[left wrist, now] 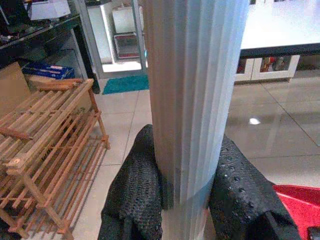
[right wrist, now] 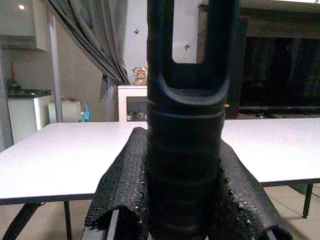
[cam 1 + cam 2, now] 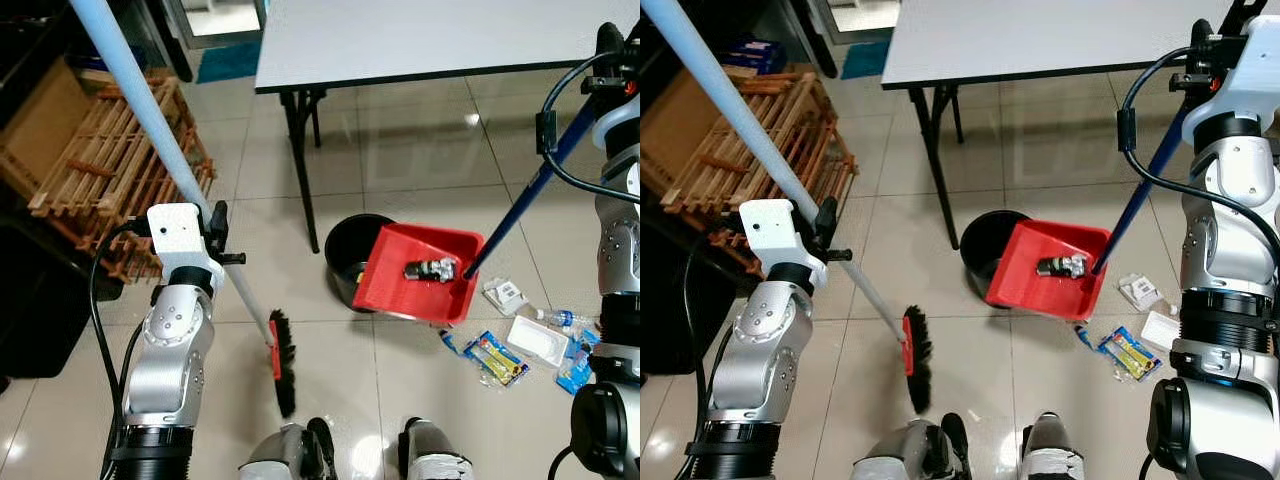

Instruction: Sweep floor

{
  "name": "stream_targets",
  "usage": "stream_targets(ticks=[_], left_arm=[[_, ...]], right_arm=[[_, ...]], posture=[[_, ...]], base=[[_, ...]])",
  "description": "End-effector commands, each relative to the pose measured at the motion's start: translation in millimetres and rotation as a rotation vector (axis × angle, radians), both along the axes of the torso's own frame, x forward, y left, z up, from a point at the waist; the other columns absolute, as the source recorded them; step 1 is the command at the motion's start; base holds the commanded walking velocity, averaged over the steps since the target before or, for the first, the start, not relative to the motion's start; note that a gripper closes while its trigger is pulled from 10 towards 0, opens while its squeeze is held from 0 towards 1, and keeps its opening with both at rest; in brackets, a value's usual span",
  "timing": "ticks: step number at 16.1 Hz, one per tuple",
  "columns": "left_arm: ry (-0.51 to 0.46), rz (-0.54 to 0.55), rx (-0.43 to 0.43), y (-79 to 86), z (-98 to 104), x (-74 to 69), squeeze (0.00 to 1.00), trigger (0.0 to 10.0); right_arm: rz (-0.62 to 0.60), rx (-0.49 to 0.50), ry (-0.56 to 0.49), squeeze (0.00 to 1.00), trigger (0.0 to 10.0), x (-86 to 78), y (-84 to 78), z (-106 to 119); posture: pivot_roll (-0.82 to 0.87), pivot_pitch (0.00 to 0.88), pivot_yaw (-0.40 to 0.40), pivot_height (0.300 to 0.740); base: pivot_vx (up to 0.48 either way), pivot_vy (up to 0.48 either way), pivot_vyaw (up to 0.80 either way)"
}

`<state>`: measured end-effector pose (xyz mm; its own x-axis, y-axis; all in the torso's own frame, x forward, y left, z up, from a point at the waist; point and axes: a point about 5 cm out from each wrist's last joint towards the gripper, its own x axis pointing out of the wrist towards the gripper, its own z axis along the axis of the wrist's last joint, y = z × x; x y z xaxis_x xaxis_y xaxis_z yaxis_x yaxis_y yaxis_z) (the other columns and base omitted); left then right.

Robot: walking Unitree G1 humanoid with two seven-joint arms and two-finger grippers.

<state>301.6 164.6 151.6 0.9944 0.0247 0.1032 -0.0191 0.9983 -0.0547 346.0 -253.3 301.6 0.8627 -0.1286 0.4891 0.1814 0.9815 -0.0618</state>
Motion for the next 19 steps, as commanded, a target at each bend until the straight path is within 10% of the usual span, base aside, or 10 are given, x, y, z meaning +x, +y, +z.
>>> stream_targets(ticks=[1,19], left_arm=[[-0.038,0.000,0.000,3.3,7.5,-1.4,0.00,10.0],[-0.004,0.017,0.006,4.8,0.2,-2.8,0.00,10.0]], right_arm=[[0.008,-0.011,-0.061,0.00,10.0,-4.9,2.9,10.4],[0.000,-0.010,-0.058,0.00,10.0,-6.6,2.3,8.7]], posture=[[-0.21,0.186,0.132,0.740],[-0.21,0.196,0.136,0.740]], base=[[0.315,0.000,0.00],[0.335,0.000,0.00]])
